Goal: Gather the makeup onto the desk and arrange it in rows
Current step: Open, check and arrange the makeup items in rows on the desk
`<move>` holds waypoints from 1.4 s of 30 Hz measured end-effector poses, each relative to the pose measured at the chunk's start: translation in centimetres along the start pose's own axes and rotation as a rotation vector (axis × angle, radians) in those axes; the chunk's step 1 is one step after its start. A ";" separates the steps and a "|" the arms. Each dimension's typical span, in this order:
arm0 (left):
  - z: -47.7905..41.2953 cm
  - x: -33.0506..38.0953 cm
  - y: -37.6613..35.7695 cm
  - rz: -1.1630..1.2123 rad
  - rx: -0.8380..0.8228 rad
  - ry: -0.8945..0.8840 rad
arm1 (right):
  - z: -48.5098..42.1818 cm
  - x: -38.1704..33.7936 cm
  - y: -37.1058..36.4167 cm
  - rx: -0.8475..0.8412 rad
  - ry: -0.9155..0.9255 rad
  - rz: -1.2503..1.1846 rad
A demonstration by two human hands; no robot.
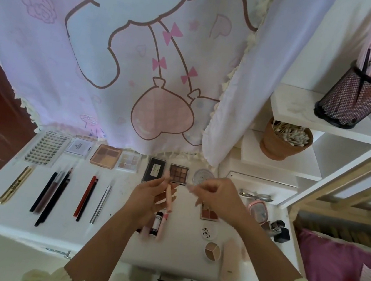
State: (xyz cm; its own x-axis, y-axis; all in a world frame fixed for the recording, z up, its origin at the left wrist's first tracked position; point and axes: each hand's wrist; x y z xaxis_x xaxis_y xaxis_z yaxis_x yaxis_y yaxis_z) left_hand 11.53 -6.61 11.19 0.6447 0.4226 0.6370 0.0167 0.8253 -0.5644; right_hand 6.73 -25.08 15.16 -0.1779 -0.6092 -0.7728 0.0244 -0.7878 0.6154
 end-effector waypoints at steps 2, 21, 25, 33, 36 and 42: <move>0.4 0.2 -0.2 -0.080 -0.061 0.005 | -1.1 -0.3 0.4 0.123 -0.052 -0.050; 0.8 0.3 -1.4 -0.500 -0.182 0.089 | -3.3 -0.1 -1.2 0.020 -0.117 -0.051; 0.9 0.9 -1.8 -0.480 -0.192 0.140 | -2.9 -0.2 -0.6 0.012 -0.041 -0.089; 1.5 1.3 -3.2 -0.660 -0.134 0.147 | -3.0 -0.5 0.6 -0.067 -0.082 -0.111; 1.4 1.4 -3.7 -0.648 -0.095 0.156 | -3.4 -0.2 1.3 -0.110 -0.083 -0.156; 1.3 1.7 -4.6 -0.704 -0.046 0.194 | -3.6 -0.4 1.4 -0.137 -0.121 -0.025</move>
State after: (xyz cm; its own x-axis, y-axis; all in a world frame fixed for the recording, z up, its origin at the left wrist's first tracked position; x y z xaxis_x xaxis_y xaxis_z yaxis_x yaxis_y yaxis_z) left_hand 11.55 -9.23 15.51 0.5932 -0.2795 0.7550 0.5059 0.8589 -0.0795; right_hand 10.37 -26.28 15.76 -0.2970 -0.5806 -0.7581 0.1511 -0.8125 0.5630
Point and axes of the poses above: each hand's wrist, its own z-axis away from the middle knuckle, its own y-axis out of the back of the hand, x = y × z, and after that the axes turned 11 degrees about z, right-handed
